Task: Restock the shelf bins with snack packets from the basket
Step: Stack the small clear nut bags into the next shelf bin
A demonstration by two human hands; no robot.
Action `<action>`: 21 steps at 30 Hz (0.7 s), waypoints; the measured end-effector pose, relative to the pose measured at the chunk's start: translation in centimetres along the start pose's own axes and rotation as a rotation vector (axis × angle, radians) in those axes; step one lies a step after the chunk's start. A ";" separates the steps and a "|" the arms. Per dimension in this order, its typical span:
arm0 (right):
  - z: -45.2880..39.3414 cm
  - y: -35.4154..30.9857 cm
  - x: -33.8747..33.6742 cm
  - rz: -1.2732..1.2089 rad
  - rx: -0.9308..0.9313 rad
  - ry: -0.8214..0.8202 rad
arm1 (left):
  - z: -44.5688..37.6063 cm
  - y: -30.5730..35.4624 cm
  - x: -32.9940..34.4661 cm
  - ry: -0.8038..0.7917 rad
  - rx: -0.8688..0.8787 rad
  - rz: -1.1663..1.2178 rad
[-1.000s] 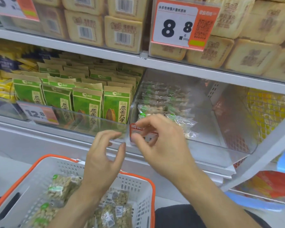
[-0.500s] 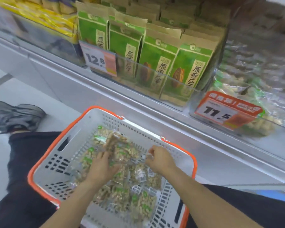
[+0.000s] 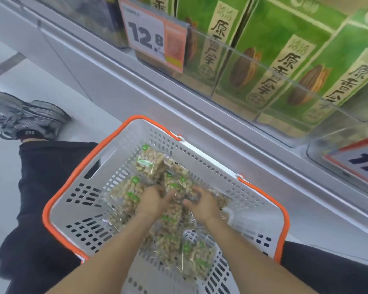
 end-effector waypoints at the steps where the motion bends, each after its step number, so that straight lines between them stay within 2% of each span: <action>1: -0.2 0.0 0.0 -0.001 0.007 0.011 | -0.1 0.1 -0.2 0.021 -0.013 0.024; 6: -0.1 0.1 0.2 -0.005 0.011 0.035 | 0.1 -1.0 -0.5 0.076 -0.128 0.159; 13: 1.7 -0.1 1.9 -0.029 -0.083 -0.042 | 3.1 -3.5 0.4 -0.116 -0.263 0.343; 21: 1.8 -0.4 2.5 -0.222 -0.046 -0.123 | 5.8 -3.4 -1.0 -0.160 -0.060 0.415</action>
Point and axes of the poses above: each hand's wrist, its own z-axis away from the middle knuckle, its own x-axis out of the palm, y = z × x, the point moved 5 cm from there along -z, towards the middle knuckle, and after that the axes turned 2 degrees about -z, right-handed, at the moved point
